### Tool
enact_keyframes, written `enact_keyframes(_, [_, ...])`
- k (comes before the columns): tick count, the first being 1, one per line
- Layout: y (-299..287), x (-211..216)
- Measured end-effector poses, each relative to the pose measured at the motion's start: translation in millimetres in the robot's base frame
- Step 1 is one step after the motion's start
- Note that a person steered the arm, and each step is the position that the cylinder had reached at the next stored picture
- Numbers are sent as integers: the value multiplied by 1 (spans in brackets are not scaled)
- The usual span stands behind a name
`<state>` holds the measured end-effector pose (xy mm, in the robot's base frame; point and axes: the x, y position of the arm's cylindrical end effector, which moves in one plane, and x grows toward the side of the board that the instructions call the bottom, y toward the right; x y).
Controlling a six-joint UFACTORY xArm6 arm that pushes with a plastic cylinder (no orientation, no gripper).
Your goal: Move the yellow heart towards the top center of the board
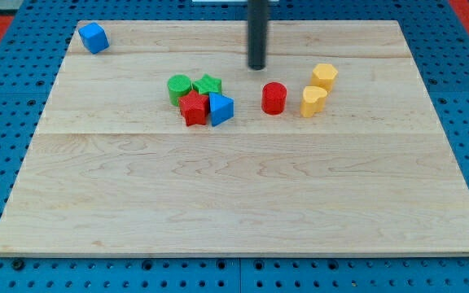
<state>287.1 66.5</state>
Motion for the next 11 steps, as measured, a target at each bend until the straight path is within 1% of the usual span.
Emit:
enact_keyframes(1, [115, -25])
enact_keyframes(2, [173, 10])
enact_keyframes(3, [182, 106])
enact_keyframes(4, [118, 136])
enact_keyframes(5, [50, 95])
enact_keyframes(7, [-20, 47])
enact_keyframes(8, [-34, 10])
enact_keyframes(9, [-51, 8])
enact_keyframes(11, [-53, 8])
